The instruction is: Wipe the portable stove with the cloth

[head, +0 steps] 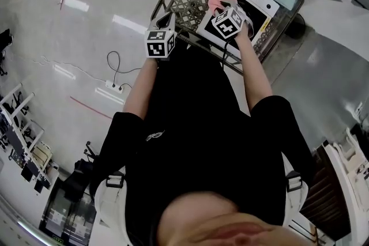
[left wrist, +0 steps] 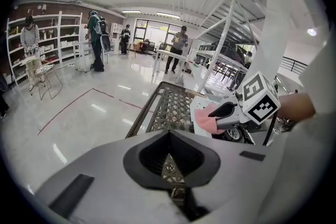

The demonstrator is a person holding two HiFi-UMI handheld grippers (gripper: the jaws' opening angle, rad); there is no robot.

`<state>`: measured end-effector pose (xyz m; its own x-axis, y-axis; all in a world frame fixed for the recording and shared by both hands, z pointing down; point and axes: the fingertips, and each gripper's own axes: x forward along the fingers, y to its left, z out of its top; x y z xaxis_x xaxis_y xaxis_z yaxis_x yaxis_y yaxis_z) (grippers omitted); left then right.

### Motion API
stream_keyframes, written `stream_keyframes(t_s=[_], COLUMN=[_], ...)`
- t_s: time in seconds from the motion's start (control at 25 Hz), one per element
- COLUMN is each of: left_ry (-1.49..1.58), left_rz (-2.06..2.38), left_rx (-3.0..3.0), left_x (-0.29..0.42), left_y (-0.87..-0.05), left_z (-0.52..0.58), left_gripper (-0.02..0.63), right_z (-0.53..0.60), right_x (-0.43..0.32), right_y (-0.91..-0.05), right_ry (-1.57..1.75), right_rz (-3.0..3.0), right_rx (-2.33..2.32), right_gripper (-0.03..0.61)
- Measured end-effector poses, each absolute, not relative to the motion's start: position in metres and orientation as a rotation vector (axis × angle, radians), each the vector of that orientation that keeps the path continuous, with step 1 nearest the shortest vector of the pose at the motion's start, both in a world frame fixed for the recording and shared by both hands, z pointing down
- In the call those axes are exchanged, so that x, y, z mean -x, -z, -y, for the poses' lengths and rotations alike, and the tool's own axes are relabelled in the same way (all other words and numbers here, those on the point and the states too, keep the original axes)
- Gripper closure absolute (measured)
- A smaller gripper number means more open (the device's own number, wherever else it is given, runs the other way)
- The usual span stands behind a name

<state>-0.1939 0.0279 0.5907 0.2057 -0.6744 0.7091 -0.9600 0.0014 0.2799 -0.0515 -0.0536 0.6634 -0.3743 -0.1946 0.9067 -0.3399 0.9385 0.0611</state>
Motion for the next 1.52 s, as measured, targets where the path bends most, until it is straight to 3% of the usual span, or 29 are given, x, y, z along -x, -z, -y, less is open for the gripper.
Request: stream_keyframes(t_s=[0.24,0.44,1.52], left_ry=[-0.500,-0.515,-0.606], left_rz=[1.524,1.503,1.342], left_rx=[-1.751,-1.770,-1.910], left_x=[0.190,0.183,0.121], left_y=[-0.591,-0.593,-0.600], left_z=[-0.024,-0.019,0.000], left_gripper=[0.614,0.614,0.614], right_z=[0.056,0.058,0.038], right_x=[0.046,0.030,-0.059], right_y=[-0.664,-0.664,-0.661], right_ry=[-0.176,-0.160,-0.260], right_rz=[1.981,1.963,1.898], right_rx=[-0.405,-0.454,-0.653], right_gripper=[0.460,0.509,0.518])
